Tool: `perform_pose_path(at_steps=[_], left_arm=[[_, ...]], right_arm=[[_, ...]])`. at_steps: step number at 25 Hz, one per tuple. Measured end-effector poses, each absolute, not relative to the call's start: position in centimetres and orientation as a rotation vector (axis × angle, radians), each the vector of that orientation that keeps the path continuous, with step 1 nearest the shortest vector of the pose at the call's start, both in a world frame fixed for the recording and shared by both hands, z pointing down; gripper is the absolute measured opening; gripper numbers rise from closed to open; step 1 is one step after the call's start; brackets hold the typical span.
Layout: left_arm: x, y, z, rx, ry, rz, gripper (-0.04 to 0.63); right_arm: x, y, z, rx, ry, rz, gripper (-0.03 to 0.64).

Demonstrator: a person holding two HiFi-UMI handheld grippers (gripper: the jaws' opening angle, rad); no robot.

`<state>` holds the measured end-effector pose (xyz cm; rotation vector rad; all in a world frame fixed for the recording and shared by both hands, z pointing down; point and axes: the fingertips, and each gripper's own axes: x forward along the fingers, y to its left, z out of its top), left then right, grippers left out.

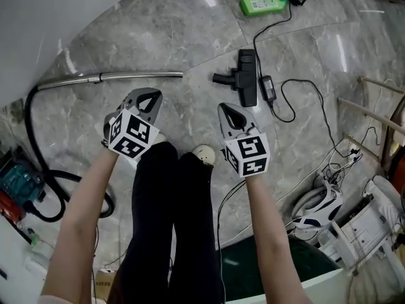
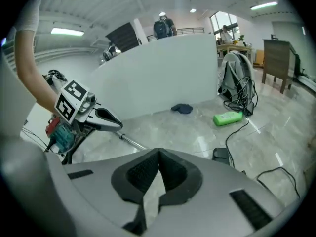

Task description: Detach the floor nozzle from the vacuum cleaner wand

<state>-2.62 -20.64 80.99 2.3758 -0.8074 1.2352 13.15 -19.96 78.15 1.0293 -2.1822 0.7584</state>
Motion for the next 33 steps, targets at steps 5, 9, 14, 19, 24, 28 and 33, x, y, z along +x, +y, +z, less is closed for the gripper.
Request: perform_pose_path(at_steps=[5,9,14,19,24,28,33], left_arm=[[-1.8,-20.5,69.9,2.430,-0.957,1.036,0.009],[-0.8,-20.2,64.8,2.455,-1.020,0.907,0.009],[-0.5,-19.8,63.9,2.434,-1.054,0.871,0.009],[-0.2,-19.1,64.4,2.418,-1.054,0.872,0.009],[0.0,-18.5,65.3,2.415,-1.040,0.890,0.009],[-0.1,-18.2,65.8,2.418,-1.026,0.907,0.009],[-0.1,-18.3,66.5,2.430,-1.015,0.911,0.009]], right_arm=[[12.9,-17.7,68.0,1.209,-2.230,0.793,0.015],[13.9,-17.6,63.8,1.358,-2.205,0.752,0.014],[14.6,-18.5,63.5,1.391,-2.190,0.700,0.014],[15.9,-19.0,63.7,1.391,-2.175,0.651,0.014],[16.7,-18.7,64.4,1.371,-2.160,0.613,0.014],[16.6,-18.1,65.1,1.345,-2.153,0.596,0.014],[16.5,-17.9,66.1,1.343,-2.140,0.587,0.014]])
